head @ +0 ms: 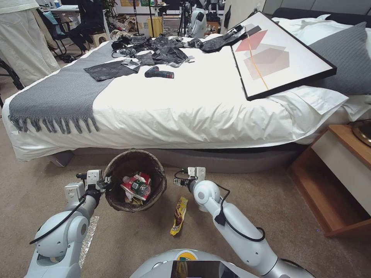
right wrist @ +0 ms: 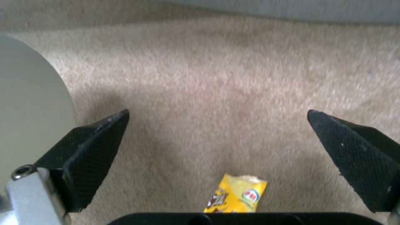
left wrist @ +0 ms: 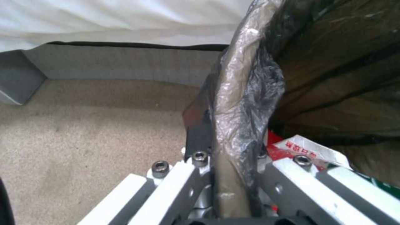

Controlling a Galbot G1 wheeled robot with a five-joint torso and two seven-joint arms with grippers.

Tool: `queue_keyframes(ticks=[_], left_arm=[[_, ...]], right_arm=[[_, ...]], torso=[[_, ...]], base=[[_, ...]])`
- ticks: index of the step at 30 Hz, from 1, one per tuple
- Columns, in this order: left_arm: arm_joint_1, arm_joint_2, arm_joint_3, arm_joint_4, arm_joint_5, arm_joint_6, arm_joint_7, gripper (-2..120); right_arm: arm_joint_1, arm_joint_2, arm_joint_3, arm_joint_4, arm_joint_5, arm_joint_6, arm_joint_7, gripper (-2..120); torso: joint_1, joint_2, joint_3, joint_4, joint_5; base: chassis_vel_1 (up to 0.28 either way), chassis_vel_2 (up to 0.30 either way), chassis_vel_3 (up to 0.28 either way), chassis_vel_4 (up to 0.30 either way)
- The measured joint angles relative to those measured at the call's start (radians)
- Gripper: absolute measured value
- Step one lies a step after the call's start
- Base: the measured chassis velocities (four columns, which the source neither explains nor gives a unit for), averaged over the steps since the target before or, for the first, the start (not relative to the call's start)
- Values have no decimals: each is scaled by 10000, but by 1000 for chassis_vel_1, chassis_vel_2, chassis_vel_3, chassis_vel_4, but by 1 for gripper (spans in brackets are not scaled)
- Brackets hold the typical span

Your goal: Pick up the trash bin, then pick up the garbage from the floor and place it into the trash bin.

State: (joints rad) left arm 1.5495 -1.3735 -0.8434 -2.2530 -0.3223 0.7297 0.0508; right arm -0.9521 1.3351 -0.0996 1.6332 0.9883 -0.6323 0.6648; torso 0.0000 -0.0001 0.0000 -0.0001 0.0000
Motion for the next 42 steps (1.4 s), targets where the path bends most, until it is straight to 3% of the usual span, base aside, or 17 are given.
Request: queue_keyframes(ticks=[18,42], left_arm=[[-17,-40,48,10,18,5,37,0],[-18,-84,46,124,99,-48,111,0]], right_arm=[[-705,163,427,-351,-229,25,185,100],[-830,1245,414,-2593,-1731,576,-698,100]], torso=[[0,1,0,0,0],[0,1,0,1,-1]], base=[[0,0,0,0],[0,0,0,0]])
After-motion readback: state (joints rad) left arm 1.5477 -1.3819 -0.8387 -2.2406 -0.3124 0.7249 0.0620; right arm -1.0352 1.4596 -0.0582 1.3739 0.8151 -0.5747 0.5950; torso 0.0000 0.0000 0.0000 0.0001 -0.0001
